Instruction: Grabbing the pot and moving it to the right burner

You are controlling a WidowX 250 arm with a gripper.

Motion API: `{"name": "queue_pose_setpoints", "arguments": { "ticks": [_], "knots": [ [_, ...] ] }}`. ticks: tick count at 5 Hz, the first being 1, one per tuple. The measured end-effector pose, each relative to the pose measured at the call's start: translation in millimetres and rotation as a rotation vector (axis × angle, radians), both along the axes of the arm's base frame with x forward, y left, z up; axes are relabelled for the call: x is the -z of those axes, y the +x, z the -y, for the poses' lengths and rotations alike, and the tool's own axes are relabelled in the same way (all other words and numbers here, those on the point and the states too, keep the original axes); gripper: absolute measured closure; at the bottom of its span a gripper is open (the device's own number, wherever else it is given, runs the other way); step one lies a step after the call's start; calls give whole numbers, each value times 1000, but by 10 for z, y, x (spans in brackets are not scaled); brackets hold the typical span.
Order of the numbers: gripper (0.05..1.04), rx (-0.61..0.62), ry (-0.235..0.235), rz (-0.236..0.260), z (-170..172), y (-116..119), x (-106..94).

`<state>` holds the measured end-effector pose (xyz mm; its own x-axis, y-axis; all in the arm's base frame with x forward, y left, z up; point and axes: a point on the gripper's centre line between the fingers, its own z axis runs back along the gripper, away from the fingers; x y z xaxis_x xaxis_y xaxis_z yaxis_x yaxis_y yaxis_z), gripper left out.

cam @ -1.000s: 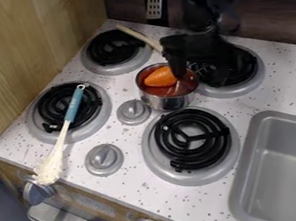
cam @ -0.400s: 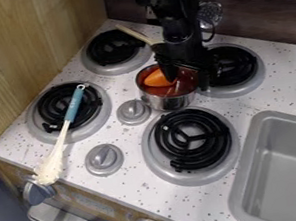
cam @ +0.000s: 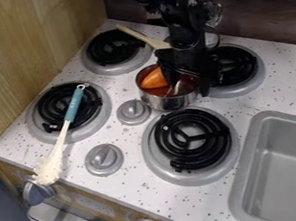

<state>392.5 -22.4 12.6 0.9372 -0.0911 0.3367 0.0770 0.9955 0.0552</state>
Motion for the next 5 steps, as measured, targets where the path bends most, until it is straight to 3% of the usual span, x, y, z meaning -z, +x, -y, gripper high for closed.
{"name": "queue_pose_setpoints", "arguments": {
  "ticks": [2,4,5],
  "knots": [
    [129,-26,54,-22,80,-24,117],
    [692,-22,68,4,98,8,110],
    [862,-21,68,5,133,-11,122]
  ]
}}
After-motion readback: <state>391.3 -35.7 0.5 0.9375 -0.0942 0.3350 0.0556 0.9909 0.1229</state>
